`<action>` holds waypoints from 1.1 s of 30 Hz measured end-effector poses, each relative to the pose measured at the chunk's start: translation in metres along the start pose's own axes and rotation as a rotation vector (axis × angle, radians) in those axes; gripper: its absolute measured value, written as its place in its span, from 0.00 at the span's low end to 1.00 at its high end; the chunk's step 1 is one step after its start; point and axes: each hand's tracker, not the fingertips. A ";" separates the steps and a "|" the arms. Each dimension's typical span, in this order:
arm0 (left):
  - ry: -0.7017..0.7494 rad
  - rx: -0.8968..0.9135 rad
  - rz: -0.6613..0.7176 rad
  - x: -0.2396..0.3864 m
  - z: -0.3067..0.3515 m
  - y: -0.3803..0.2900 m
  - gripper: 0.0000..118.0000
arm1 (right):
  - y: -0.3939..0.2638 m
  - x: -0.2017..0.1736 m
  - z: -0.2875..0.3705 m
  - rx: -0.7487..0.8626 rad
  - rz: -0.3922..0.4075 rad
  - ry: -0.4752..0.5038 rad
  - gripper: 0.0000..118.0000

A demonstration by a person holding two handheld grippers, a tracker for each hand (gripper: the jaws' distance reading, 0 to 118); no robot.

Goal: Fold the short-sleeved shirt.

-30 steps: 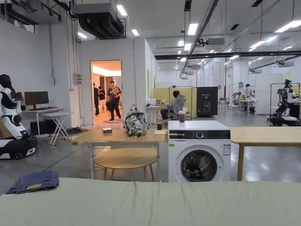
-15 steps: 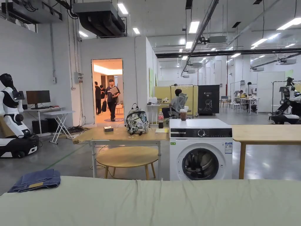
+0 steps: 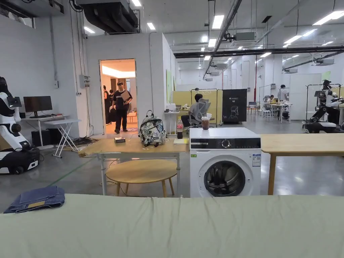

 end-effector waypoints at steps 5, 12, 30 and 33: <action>0.010 0.009 0.029 -0.003 0.001 0.001 0.88 | 0.000 -0.001 0.003 0.016 -0.005 0.018 1.00; 0.018 0.023 0.031 -0.004 0.005 0.004 0.88 | 0.000 -0.003 0.003 0.011 -0.012 0.029 1.00; 0.000 -0.002 0.054 -0.002 0.001 0.001 0.88 | 0.015 0.015 -0.011 -0.145 -0.340 0.122 1.00; -0.006 -0.003 0.067 -0.003 0.001 0.001 0.88 | 0.013 0.017 -0.013 -0.148 -0.374 0.115 1.00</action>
